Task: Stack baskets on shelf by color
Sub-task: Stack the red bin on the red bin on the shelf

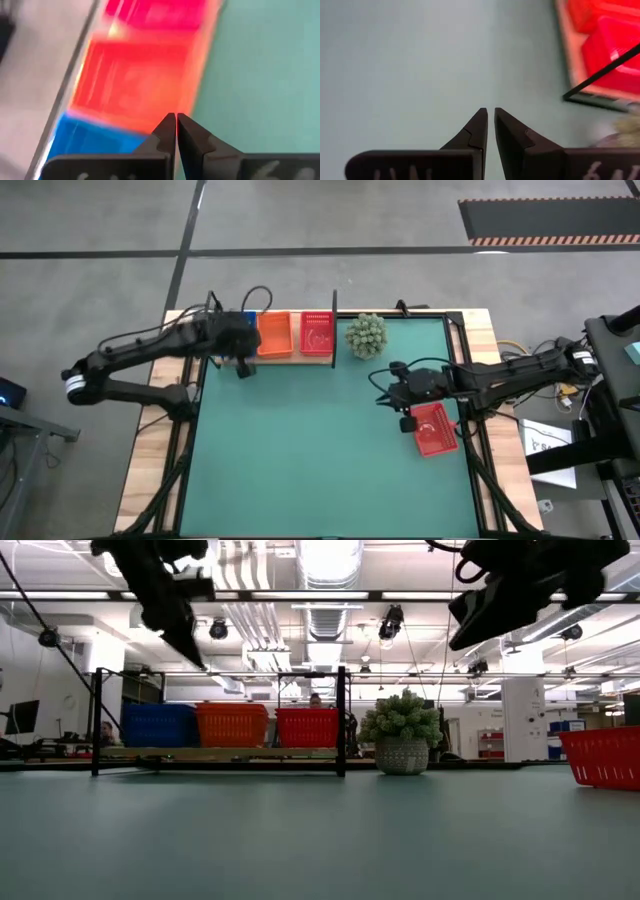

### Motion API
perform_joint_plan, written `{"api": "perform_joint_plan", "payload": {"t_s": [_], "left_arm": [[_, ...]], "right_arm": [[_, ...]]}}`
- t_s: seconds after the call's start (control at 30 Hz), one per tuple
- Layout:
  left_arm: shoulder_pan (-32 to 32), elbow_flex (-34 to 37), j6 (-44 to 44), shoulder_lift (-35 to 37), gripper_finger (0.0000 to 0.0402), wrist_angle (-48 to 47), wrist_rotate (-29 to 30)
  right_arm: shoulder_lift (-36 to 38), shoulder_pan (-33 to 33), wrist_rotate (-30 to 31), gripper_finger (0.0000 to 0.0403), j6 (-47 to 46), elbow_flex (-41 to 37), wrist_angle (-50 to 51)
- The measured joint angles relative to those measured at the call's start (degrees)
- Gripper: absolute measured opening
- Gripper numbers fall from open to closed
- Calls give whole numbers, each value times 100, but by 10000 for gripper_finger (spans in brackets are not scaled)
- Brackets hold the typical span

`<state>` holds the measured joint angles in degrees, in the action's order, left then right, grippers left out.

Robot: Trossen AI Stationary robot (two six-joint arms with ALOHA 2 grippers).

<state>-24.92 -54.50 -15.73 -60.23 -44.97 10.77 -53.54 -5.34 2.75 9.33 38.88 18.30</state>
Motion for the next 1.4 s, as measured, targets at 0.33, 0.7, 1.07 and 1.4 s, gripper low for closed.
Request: {"api": "perform_joint_plan", "payload": {"t_s": [0.33, 0.7, 1.07, 1.4], "left_arm": [[1695, 1559, 638, 138, 0, 3591, 445], [1456, 1501, 587, -1205, 0, 3040, 1874], [1258, 1359, 646, -1173, 0, 2324, 2148], [1310, 1289, 933, -1134, 0, 2155, 2157]], "right_arm": [[-58, -1113, -17, 27, -1114, 518, 717], [-194, -1652, 192, 27, -1606, 771, 1008], [-219, -1652, 247, 27, -1512, 773, 1032], [-219, -1652, 327, 27, -1672, 773, 1194]]}}
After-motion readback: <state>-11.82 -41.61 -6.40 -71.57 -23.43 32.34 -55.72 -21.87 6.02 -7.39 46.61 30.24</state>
